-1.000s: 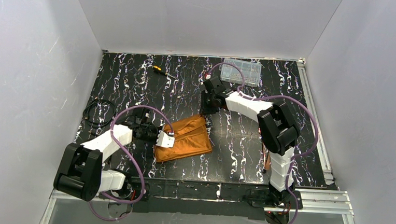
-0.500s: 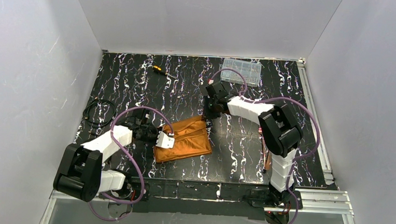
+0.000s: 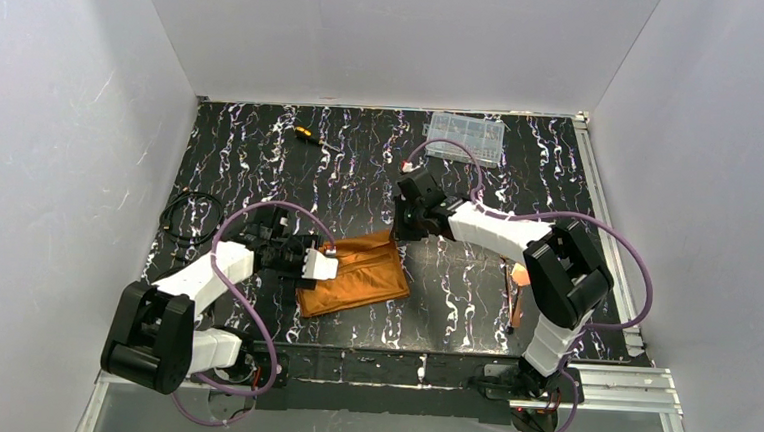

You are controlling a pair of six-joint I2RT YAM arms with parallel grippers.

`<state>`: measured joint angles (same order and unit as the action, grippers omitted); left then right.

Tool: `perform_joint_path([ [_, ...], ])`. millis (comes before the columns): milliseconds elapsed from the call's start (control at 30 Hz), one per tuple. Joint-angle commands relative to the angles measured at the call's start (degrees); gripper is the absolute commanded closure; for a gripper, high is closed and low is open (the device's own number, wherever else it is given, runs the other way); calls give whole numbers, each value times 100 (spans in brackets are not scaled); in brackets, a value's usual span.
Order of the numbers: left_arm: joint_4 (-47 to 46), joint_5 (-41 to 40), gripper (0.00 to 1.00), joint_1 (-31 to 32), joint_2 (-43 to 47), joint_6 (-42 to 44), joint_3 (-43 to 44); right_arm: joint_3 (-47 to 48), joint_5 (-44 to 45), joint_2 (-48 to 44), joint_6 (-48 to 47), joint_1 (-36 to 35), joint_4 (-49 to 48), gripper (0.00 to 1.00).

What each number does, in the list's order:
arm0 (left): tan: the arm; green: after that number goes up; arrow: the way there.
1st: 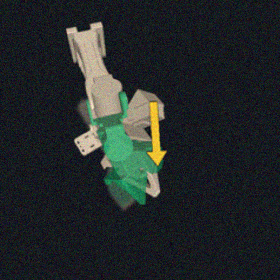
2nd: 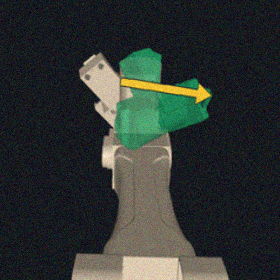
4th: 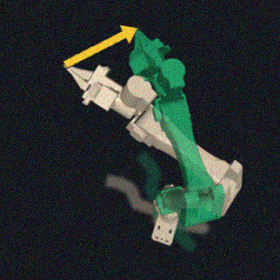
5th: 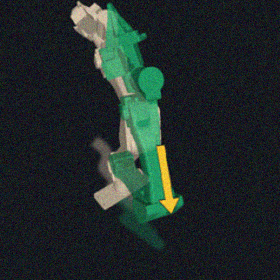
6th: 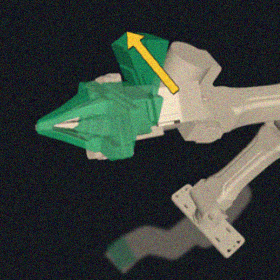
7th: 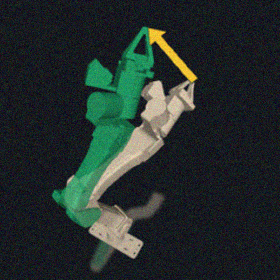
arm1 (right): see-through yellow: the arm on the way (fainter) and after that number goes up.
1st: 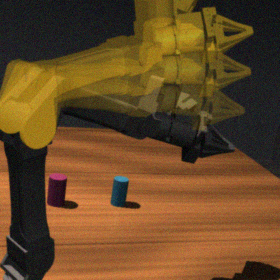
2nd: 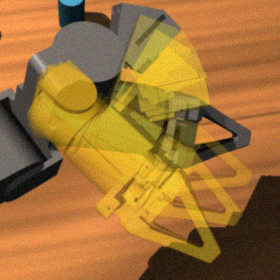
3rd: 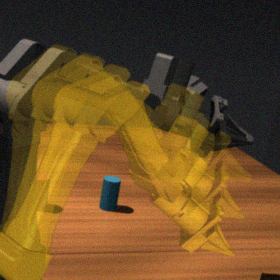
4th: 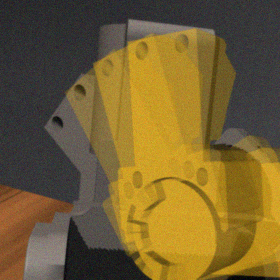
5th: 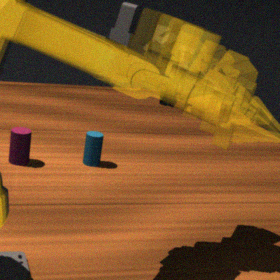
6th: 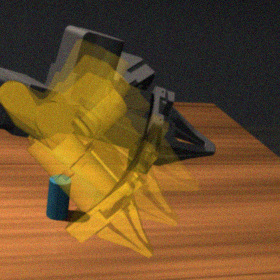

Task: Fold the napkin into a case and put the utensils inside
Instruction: Fold the lower triangle-folded napkin at the center of the board.

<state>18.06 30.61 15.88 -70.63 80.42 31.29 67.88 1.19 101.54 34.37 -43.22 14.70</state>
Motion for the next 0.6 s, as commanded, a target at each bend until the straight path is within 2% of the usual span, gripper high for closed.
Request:
perform_joint_path([
  [0, 664, 194, 37, 11, 200, -168, 265, -235, 149, -268, 65, -80, 30, 99],
  [100, 865, 249, 36, 8, 321, -364, 367, -384, 170, -345, 100, -147, 40, 99],
  [400, 1193, 703, 33, -100, 547, -2156, 1003, -657, 322, -447, 132, -265, -6, 99],
  [467, 1235, 785, 3, -107, 550, -2405, 1027, -652, 319, -423, 113, -273, -17, 99],
  [567, 831, 680, 2, -107, 513, -2891, 889, -668, 315, -395, 114, -302, -47, 99],
])
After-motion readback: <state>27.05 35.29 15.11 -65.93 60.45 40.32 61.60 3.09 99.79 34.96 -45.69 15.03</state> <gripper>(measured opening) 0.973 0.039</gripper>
